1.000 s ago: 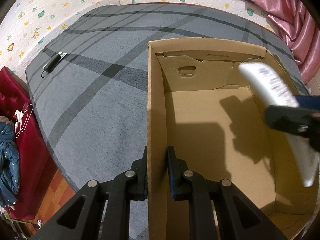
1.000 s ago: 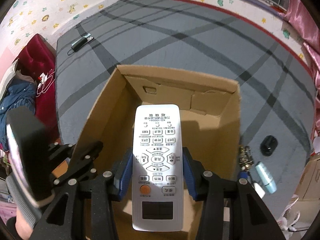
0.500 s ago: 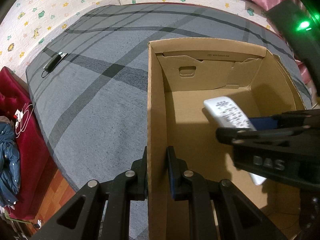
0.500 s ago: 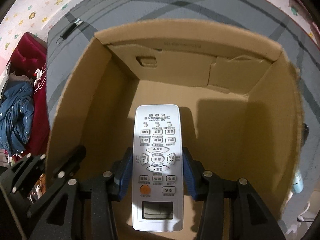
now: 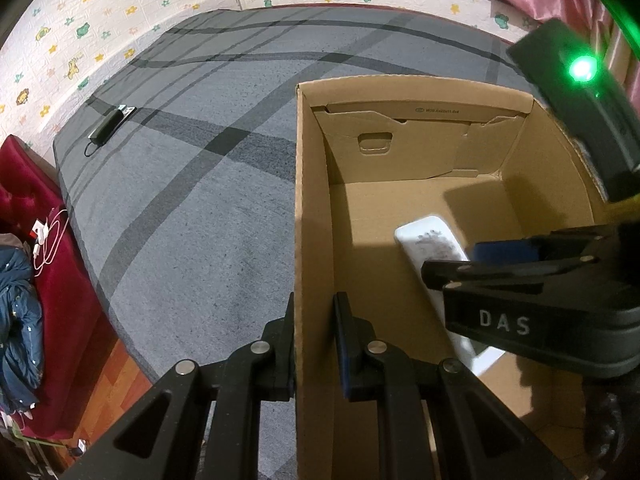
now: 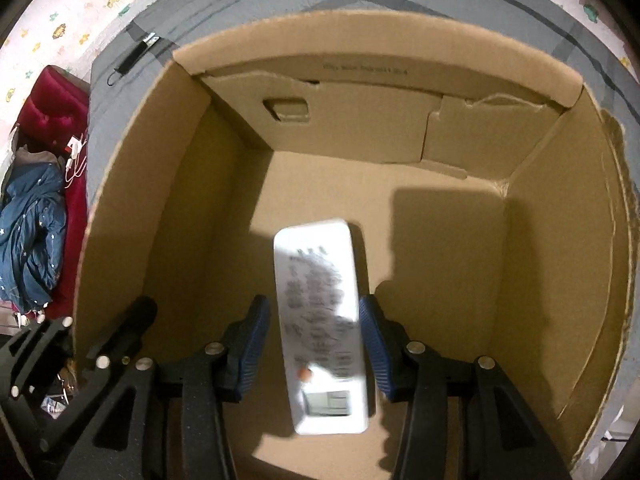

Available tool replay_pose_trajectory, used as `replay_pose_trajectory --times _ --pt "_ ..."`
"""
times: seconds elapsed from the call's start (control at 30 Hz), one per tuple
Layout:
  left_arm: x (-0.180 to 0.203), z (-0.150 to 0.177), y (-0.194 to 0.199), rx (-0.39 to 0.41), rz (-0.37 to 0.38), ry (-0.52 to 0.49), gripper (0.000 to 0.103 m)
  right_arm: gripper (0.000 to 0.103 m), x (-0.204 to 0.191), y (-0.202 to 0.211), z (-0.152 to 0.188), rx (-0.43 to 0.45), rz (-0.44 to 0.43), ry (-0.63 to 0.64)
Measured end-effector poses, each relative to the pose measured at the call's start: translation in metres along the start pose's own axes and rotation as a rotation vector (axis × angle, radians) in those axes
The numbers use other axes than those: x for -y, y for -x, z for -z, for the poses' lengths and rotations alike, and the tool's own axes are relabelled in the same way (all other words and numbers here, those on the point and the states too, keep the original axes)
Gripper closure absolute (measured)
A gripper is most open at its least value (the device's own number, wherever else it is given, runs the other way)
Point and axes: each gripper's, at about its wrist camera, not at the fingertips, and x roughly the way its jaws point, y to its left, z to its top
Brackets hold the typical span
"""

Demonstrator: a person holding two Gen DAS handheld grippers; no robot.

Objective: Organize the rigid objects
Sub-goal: 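Lower the remote into the box and open the right gripper, then move the right gripper back toward the light-blue lotion bottle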

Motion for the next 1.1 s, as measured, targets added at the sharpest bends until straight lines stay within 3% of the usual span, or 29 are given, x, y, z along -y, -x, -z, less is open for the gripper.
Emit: replay_pose_trajectory --times 0.57,0.77,1.1 --pt "0.004 -0.001 0.002 0.001 -0.02 -0.007 0.087 0.052 -0.003 0.07 0.016 0.117 0.032 0.02" --pt "0.005 -0.002 0.002 -0.002 -0.024 -0.005 0.087 0.042 0.004 0.102 0.02 0.189 0.055 0.018" --pt "0.006 -0.001 0.005 0.0 -0.027 -0.003 0.087 0.007 0.023 0.145 0.031 0.275 0.093 -0.008"
